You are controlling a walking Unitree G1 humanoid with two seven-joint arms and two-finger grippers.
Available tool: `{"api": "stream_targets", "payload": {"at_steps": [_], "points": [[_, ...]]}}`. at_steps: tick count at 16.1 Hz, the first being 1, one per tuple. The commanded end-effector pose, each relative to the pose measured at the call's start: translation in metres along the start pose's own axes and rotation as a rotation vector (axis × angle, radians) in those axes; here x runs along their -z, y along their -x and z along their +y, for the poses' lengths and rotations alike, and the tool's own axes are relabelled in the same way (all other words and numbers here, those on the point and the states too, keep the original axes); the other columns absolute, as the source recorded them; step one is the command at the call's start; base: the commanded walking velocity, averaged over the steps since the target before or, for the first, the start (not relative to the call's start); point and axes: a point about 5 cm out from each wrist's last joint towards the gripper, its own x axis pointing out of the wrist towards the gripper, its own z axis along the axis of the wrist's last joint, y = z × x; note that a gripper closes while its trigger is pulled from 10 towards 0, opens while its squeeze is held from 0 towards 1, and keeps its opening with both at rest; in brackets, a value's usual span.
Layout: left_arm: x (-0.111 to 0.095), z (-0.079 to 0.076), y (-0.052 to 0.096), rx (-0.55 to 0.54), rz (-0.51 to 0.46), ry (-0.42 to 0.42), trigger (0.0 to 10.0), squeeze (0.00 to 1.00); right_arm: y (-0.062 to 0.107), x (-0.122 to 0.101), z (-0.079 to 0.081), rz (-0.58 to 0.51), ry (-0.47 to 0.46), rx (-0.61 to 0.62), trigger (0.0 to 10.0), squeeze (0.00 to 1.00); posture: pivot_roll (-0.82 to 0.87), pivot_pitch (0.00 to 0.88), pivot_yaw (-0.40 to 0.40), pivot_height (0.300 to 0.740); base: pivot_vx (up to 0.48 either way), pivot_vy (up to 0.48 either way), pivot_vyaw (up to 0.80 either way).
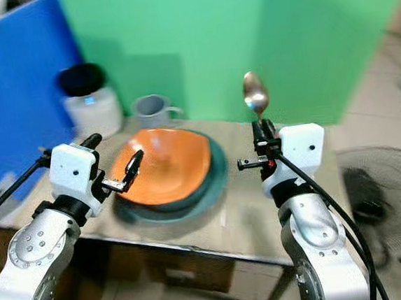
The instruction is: Setting the table
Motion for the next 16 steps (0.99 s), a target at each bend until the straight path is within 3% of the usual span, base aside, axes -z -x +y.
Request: {"api": "stream_targets", "payload": {"at_steps": [1,16], "points": [[-0.001,0.0005,-0.0003,-0.008,0.002,-0.003,10.0,0.0,-0.0021,-0.0018,-0.0017,-0.001,0.004,-0.008,10.0,0.0,0.1,0.0,0.024,0.74,0.0,0.0,-0.8],[-0.0001,0.0037,-0.0012,-0.016,-0.002,-0.02,10.0,0.0,-0.0045,0.0008,0.0009,0.032,0.003,-0.032,10.0,0.0,0.09,0.0,0.023,0.74,0.0,0.0,-0.8]]}}
